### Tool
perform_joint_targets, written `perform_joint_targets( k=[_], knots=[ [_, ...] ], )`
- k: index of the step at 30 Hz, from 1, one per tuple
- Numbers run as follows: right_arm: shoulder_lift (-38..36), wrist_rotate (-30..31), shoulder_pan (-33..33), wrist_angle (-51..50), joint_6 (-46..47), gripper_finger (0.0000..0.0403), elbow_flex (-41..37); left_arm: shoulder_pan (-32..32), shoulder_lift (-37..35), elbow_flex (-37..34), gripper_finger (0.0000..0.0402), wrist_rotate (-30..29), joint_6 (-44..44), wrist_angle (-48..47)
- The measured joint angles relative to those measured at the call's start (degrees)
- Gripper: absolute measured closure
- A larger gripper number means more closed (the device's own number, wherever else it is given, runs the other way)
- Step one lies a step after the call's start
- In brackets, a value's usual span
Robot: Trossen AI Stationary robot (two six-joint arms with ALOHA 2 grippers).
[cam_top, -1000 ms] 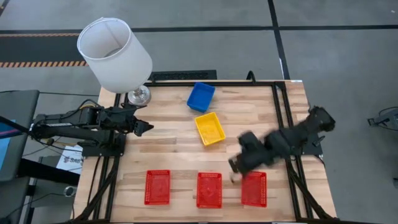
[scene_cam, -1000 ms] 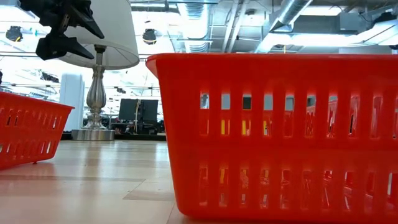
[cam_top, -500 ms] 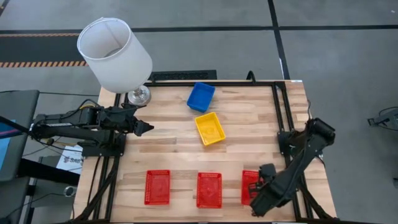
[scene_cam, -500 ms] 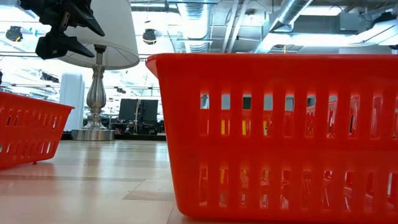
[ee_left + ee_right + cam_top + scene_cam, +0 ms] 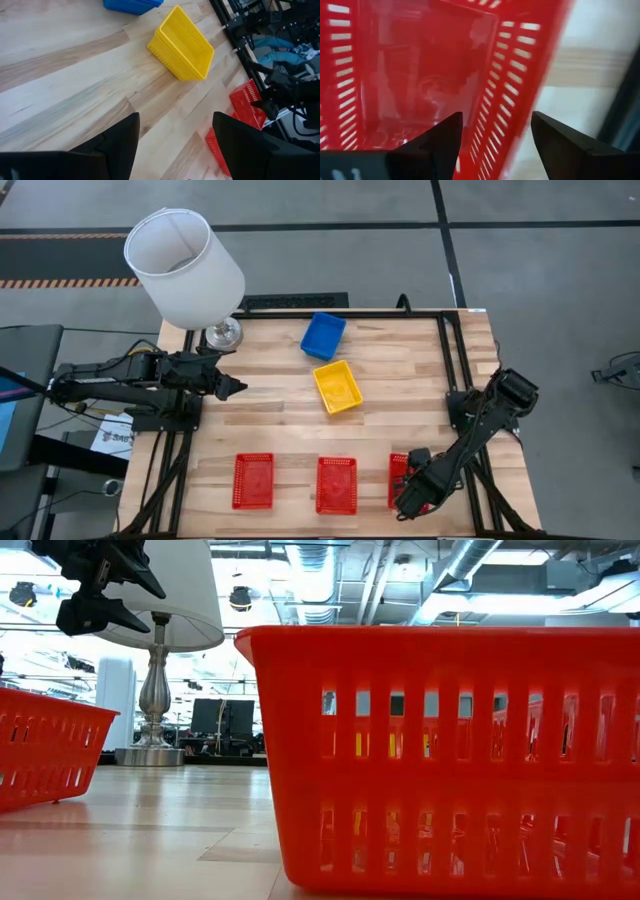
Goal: Stack baskets by color
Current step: Stack the right red bin on the middle red bin
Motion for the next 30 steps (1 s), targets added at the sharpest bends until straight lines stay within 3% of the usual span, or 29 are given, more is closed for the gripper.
perform_joint_targets(
  k=[5, 11, 13, 18, 27, 30],
  knots=[
    [0.0, 0.41, -0.23, 2.38, 0.28, 0.0185, -1.19, 0.0, 0.0, 0.0, 0.0161, 0.02, -0.02, -0.33],
    [0.02, 0.41, -1.41, 3.11, 0.11, 0.035, -1.16, 0.0, 0.02, 0.0, 0.0161, 0.0, -0.02, -0.32],
    [0.0, 1.57, -2.18, 3.21, -0.74, 0.0386, -0.57, 0.0, 0.0, 0.0, 0.0161, 0.0, 0.02, -0.28],
    [-0.02, 6.29, -5.64, -2.5, -3.84, 0.0395, 4.7, 0.0, 0.0, 0.0, 0.0161, -0.07, 0.13, -0.28],
    [-0.26, 19.22, -11.59, -15.35, -9.54, 0.0397, 22.6, 0.02, 0.0, 0.0, 0.0161, -0.92, 0.15, -0.21],
    [-0.26, 22.45, -12.61, -14.0, -10.83, 0.0397, 24.98, 0.0, 0.0, 0.0, 0.0161, -1.18, 0.26, -0.21]
  ],
)
